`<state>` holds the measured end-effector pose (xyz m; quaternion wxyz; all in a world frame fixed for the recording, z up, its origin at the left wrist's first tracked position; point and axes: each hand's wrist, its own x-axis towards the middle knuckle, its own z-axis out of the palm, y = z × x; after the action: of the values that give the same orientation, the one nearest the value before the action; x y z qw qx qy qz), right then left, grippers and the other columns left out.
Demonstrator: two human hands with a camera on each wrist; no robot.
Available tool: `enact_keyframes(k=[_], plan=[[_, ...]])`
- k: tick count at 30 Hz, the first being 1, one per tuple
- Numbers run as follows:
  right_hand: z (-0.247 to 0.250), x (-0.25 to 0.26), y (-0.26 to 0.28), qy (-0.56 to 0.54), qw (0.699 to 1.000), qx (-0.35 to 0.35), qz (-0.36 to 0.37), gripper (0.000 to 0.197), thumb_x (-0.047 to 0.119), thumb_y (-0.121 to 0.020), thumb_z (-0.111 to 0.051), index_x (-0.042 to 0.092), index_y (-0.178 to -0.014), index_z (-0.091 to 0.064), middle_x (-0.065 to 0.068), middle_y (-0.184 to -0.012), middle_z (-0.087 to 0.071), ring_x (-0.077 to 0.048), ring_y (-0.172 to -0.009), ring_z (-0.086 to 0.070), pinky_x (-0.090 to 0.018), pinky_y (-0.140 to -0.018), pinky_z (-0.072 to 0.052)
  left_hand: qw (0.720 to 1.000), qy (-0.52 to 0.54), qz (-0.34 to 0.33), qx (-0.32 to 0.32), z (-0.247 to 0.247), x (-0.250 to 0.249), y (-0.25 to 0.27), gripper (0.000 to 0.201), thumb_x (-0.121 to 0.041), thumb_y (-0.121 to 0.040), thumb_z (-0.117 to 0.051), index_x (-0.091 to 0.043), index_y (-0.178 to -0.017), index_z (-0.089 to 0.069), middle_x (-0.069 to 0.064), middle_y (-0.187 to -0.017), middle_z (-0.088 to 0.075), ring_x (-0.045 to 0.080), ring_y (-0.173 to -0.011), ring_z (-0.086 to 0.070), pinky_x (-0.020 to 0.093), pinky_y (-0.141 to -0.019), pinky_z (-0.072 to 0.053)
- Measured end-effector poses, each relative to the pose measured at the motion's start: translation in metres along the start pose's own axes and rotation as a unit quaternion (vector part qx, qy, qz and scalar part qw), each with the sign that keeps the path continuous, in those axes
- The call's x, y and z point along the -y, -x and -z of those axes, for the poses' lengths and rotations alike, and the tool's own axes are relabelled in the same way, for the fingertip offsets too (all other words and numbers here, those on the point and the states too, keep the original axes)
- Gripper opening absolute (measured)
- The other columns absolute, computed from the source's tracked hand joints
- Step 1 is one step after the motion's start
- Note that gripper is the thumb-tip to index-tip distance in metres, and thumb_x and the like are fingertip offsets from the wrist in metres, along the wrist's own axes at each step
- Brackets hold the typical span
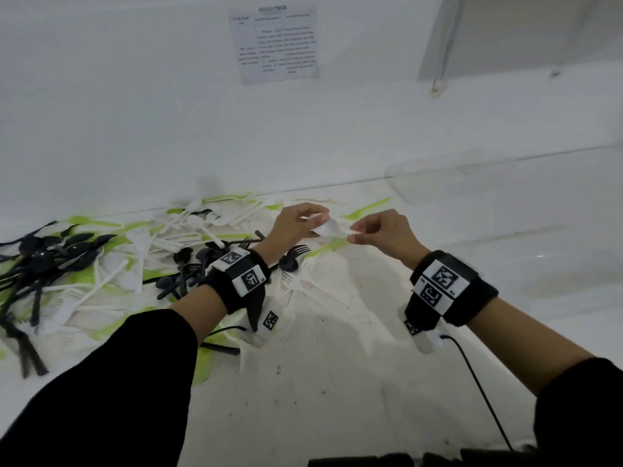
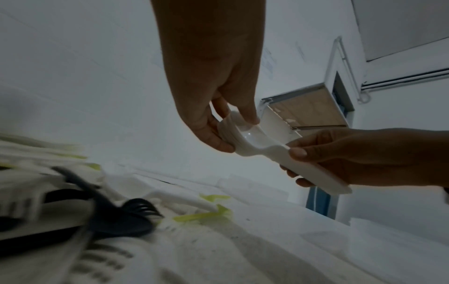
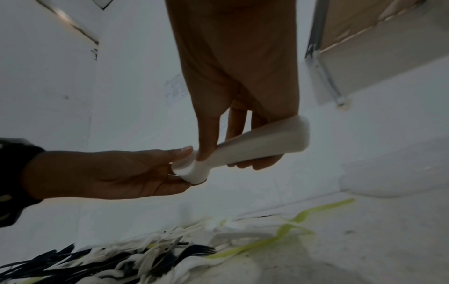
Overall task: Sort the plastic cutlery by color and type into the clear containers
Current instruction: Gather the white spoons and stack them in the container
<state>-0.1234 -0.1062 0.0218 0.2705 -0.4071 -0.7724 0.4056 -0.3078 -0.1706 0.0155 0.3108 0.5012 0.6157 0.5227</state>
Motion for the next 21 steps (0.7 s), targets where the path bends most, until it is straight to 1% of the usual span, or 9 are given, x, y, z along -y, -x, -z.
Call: enact_keyframes(k=[2,4,7,9,12,15,16,18,21], plan=[[0.02,-0.008,0.009,-0.004,1.0,-0.02,-0.001,0.031,0.016,-0.072,-0.079,0.004,-0.1,-0.071,-0.004,-0.091,-0.066,-0.009,-0.087,-0.058,-0.002,-0.063,-0.041,1.0,0.002,-0.021,0.009,-0.023,-0.008,-0.004,0.017,-0.012,-0.088,-0.063,-0.006,-0.103,-0.066,0.001,-0.094,-0.06,0.002,-0.075,-0.061,0.019,-0.067,-0.056],[0.042,-0.016,0.017,0.0,0.999,-0.039,-0.005,0.03,0.016,-0.072,-0.079,0.004,-0.099,-0.071,-0.006,-0.089,-0.066,-0.01,-0.086,-0.058,0.0,-0.062,-0.039,0.999,0.019,-0.026,0.022,-0.047,-0.016,-0.008,0.014,-0.011,-0.088,-0.063,-0.007,-0.101,-0.065,-0.001,-0.09,-0.061,-0.001,-0.071,-0.062,0.016,-0.064,-0.055],[0.077,-0.03,0.03,0.015,0.998,-0.053,-0.012,0.027,0.016,-0.075,-0.077,0.006,-0.1,-0.071,-0.005,-0.085,-0.064,-0.01,-0.084,-0.057,0.002,-0.062,-0.038,0.998,0.045,-0.017,0.049,-0.084,-0.028,-0.014,0.012,-0.012,-0.088,-0.063,-0.008,-0.099,-0.065,-0.001,-0.088,-0.062,0.007,-0.076,-0.061,0.015,-0.066,-0.054],[0.101,-0.042,0.039,0.018,0.998,-0.054,-0.017,0.024,0.016,-0.079,-0.073,0.008,-0.101,-0.071,-0.004,-0.084,-0.064,-0.009,-0.084,-0.056,0.001,-0.062,-0.037,0.996,0.047,-0.021,0.068,-0.11,-0.037,-0.019,0.008,-0.013,-0.089,-0.063,-0.01,-0.095,-0.065,-0.004,-0.09,-0.063,0.008,-0.079,-0.06,0.015,-0.066,-0.053],[0.139,-0.062,0.048,0.024,0.999,-0.037,-0.03,0.021,0.019,-0.082,-0.069,0.014,-0.103,-0.07,0.0,-0.084,-0.064,-0.008,-0.085,-0.056,-0.002,-0.063,-0.039,0.995,0.041,-0.026,0.086,-0.149,-0.049,-0.023,0.003,-0.013,-0.088,-0.064,-0.016,-0.089,-0.064,-0.006,-0.091,-0.064,0.004,-0.079,-0.06,0.016,-0.065,-0.053],[0.174,-0.081,0.052,0.04,0.999,-0.019,-0.03,0.021,0.019,-0.083,-0.069,0.015,-0.104,-0.07,0.004,-0.081,-0.063,-0.007,-0.082,-0.056,-0.013,-0.071,-0.042,0.996,0.027,-0.025,0.083,-0.185,-0.057,-0.026,0.005,-0.014,-0.088,-0.064,-0.013,-0.092,-0.063,-0.006,-0.088,-0.063,0.002,-0.077,-0.06,0.016,-0.064,-0.054],[0.184,-0.088,0.052,0.047,0.998,-0.013,-0.025,0.022,0.018,-0.082,-0.069,0.014,-0.104,-0.07,0.006,-0.078,-0.063,-0.006,-0.078,-0.057,-0.012,-0.071,-0.042,0.996,0.023,-0.025,0.08,-0.197,-0.057,-0.027,0.004,-0.014,-0.087,-0.064,-0.015,-0.091,-0.063,-0.006,-0.088,-0.063,0.002,-0.077,-0.06,0.015,-0.063,-0.053],[0.204,-0.101,0.051,0.064,0.998,0.003,-0.009,0.023,0.018,-0.081,-0.071,0.013,-0.104,-0.07,0.009,-0.075,-0.062,-0.001,-0.073,-0.056,-0.003,-0.065,-0.039,0.997,0.017,-0.022,0.075,-0.217,-0.057,-0.027,0.003,-0.016,-0.087,-0.064,-0.019,-0.088,-0.064,-0.007,-0.088,-0.064,0.0,-0.076,-0.06,0.015,-0.061,-0.052],[0.231,-0.121,0.046,0.096,0.995,0.032,0.017,0.024,0.019,-0.08,-0.073,0.013,-0.102,-0.07,0.006,-0.078,-0.061,-0.005,-0.075,-0.056,0.0,-0.066,-0.038,0.997,-0.014,-0.022,0.067,-0.246,-0.058,-0.025,0.005,-0.018,-0.087,-0.065,-0.02,-0.092,-0.066,-0.01,-0.089,-0.065,-0.002,-0.076,-0.061,0.018,-0.063,-0.053]])
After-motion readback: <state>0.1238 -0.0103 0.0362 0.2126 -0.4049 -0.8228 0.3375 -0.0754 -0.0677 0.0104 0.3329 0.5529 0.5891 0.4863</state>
